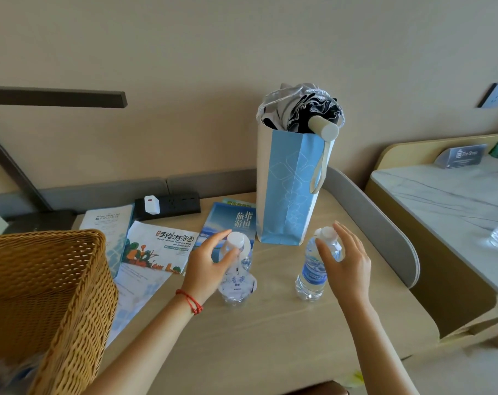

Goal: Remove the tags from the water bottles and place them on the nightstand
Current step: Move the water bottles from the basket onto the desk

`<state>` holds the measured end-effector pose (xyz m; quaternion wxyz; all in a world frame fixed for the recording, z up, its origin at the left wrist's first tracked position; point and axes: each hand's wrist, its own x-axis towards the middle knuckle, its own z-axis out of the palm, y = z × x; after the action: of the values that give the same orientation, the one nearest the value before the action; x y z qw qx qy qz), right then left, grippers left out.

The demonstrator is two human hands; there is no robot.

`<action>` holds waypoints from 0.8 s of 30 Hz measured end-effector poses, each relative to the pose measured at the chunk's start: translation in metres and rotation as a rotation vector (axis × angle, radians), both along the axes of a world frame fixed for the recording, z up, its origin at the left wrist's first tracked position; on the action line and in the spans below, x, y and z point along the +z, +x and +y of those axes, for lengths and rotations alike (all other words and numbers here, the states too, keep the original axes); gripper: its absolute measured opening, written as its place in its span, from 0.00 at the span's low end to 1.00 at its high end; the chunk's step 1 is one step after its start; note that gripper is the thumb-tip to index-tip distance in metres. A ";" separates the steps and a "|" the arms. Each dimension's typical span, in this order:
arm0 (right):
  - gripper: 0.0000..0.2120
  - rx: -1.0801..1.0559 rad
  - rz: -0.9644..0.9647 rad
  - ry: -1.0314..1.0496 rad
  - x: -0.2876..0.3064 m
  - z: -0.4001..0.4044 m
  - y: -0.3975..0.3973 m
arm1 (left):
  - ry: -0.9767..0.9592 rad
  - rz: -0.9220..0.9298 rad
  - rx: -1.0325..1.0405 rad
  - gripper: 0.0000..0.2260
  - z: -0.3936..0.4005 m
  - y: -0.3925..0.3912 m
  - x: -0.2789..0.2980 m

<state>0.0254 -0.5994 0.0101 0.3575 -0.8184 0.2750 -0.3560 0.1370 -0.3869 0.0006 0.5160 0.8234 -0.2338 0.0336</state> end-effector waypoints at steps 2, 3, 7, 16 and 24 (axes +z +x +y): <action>0.23 0.032 -0.007 -0.095 0.007 0.013 0.001 | 0.029 -0.066 0.007 0.18 0.012 -0.003 0.006; 0.23 0.053 -0.011 -0.138 0.009 0.021 0.002 | 0.045 -0.098 0.013 0.18 0.020 -0.004 0.010; 0.21 0.177 -0.037 -0.193 0.018 0.058 0.016 | 0.134 -0.203 0.051 0.18 0.059 -0.006 0.026; 0.18 0.456 -0.065 -0.213 0.019 0.173 0.049 | 0.260 -0.309 0.190 0.18 0.184 -0.017 0.060; 0.16 0.580 -0.084 -0.172 0.008 0.290 0.045 | 0.314 -0.208 0.176 0.18 0.322 -0.013 0.052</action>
<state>0.0709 -0.3098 0.0180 0.3848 -0.8746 -0.0162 -0.2944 0.1236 -0.0653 0.0522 0.3497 0.9030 -0.2152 0.1263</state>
